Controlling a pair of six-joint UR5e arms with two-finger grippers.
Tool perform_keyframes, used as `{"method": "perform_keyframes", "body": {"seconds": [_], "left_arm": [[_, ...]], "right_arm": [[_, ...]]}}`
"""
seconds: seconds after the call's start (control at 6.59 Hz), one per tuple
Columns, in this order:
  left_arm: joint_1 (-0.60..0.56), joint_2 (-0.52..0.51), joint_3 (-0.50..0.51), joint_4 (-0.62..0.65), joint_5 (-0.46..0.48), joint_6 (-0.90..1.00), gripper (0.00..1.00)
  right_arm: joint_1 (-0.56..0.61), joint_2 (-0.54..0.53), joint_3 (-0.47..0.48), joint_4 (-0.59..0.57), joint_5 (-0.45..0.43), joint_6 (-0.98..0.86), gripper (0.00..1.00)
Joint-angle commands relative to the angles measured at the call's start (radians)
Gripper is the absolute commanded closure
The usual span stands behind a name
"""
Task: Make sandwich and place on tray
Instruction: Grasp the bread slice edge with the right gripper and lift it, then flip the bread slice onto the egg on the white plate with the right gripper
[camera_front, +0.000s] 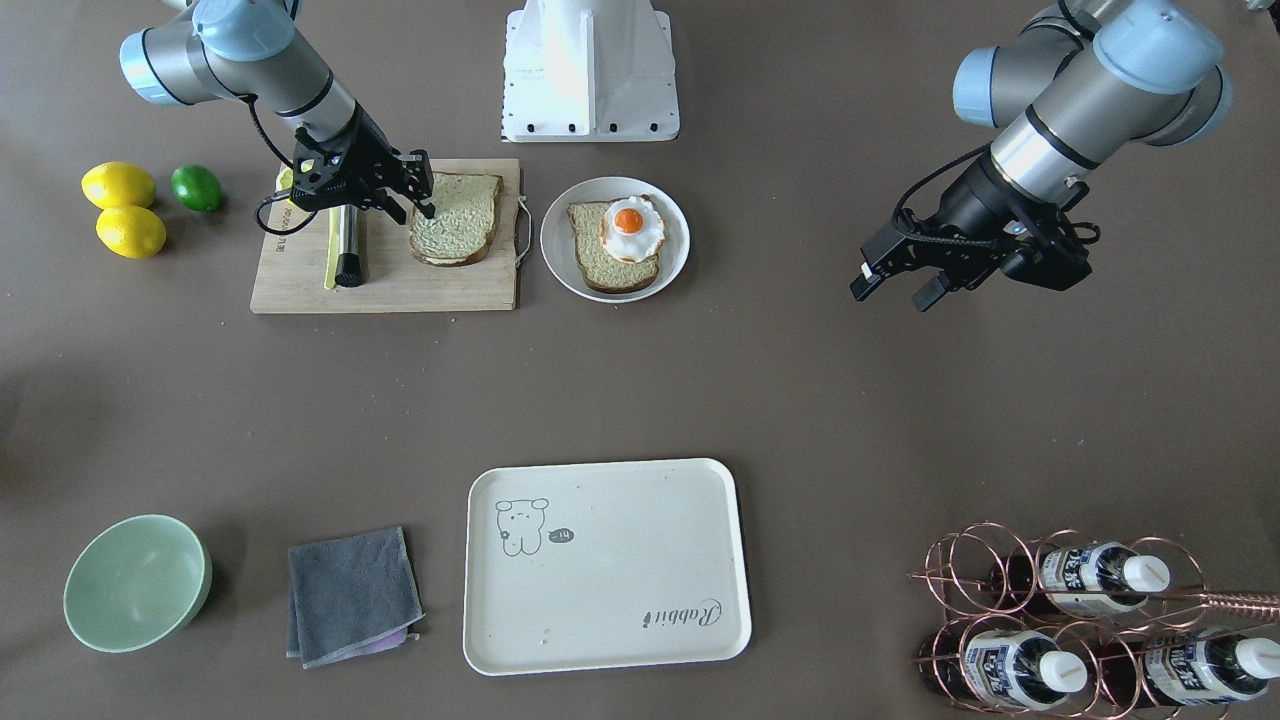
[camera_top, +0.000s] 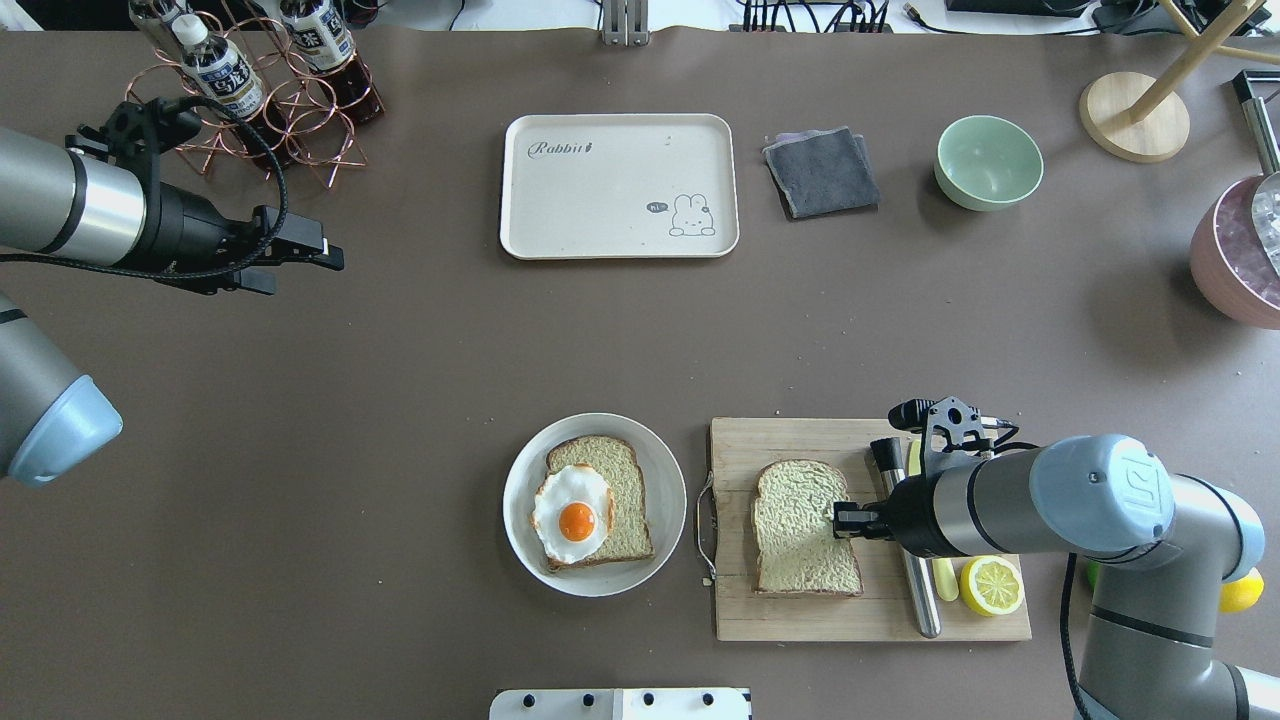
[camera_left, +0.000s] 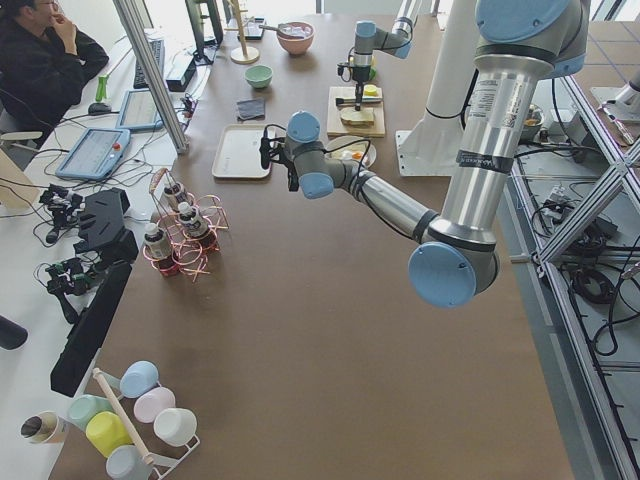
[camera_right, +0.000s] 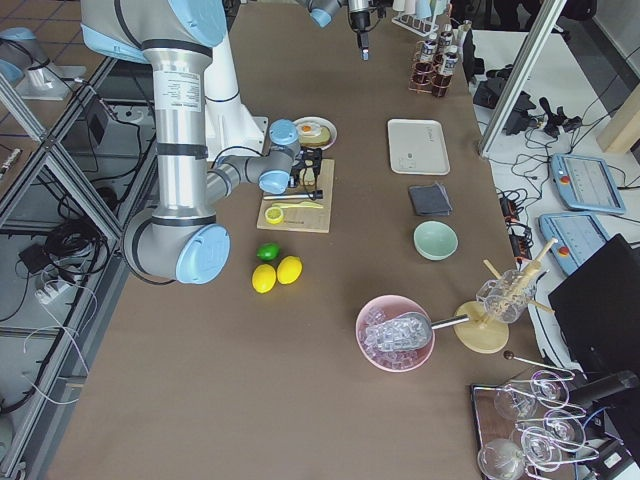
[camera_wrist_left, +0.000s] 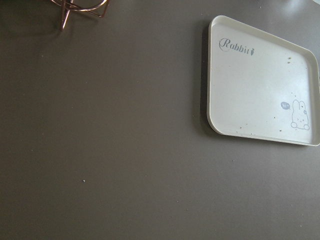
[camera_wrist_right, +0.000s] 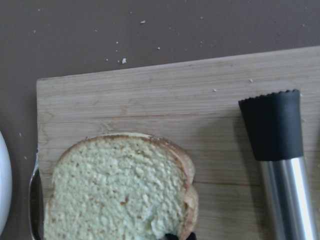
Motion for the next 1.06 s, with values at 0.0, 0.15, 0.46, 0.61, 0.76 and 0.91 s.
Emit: {"method": "perform_keyframes", "body": {"seconds": [0.0,0.15,0.46,0.61,0.76,0.91], "left_arm": [[0.000,0.000,0.003,0.000,0.000,0.000,0.02],[0.000,0.000,0.003,0.000,0.000,0.000,0.02],[0.000,0.000,0.002,0.000,0.000,0.000,0.02],[0.003,0.000,0.003,0.000,0.000,0.000,0.02],[0.006,0.001,0.003,0.000,0.000,0.000,0.02],[0.011,0.001,0.002,0.000,0.018,0.000,0.02]], "right_arm": [[0.025,0.004,0.025,0.000,0.010,0.000,1.00],[0.042,0.007,0.029,0.000,0.037,0.000,1.00],[0.037,0.066,0.033,-0.003,0.037,0.000,1.00],[0.037,0.153,0.037,-0.115,0.037,0.000,1.00],[0.036,0.301,0.037,-0.299,0.030,0.000,1.00],[0.015,0.403,0.028,-0.421,0.013,0.000,1.00]]}}
